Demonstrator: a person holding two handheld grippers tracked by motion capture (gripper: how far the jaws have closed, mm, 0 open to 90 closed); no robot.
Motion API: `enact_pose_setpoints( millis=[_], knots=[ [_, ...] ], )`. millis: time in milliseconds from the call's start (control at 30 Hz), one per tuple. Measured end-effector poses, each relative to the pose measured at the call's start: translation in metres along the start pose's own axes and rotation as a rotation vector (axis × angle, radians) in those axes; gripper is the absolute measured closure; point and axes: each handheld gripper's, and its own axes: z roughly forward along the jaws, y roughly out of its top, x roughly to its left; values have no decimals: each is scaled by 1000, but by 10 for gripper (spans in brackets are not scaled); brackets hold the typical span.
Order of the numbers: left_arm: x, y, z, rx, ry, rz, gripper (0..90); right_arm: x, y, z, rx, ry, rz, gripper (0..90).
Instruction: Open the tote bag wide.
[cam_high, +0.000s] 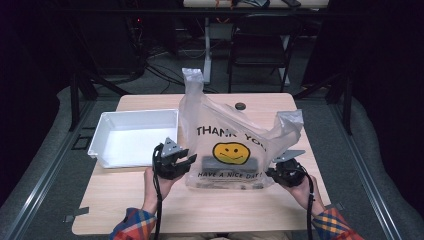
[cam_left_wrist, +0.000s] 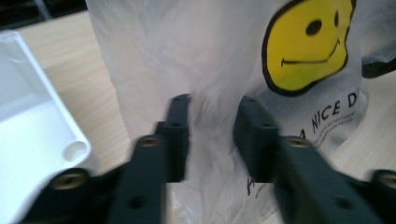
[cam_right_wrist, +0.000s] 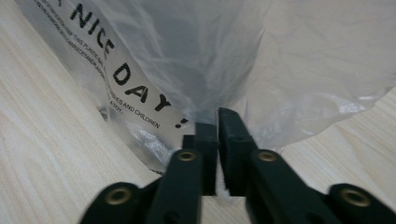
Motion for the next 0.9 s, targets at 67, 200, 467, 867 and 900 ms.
enact_pose_setpoints(
  millis=[67, 200, 467, 867, 900],
  knots=[
    [0, -1, 3, 5, -5, 5, 862, 1, 2, -5, -39, 14, 8, 705],
    [0, -2, 5, 14, -3, 8, 897, 4, 7, -17, -74, 10, 4, 552],
    [4, -5, 7, 28, -17, -5, 896, 6, 24, -42, -218, -68, -2, 614],
    [15, -15, 20, 98, -26, -35, 897, -12, 28, -21, -199, -39, 76, 900],
    [15, -17, 22, 109, -30, -42, 897, -12, 27, -18, -174, -26, 89, 900]
  ],
)
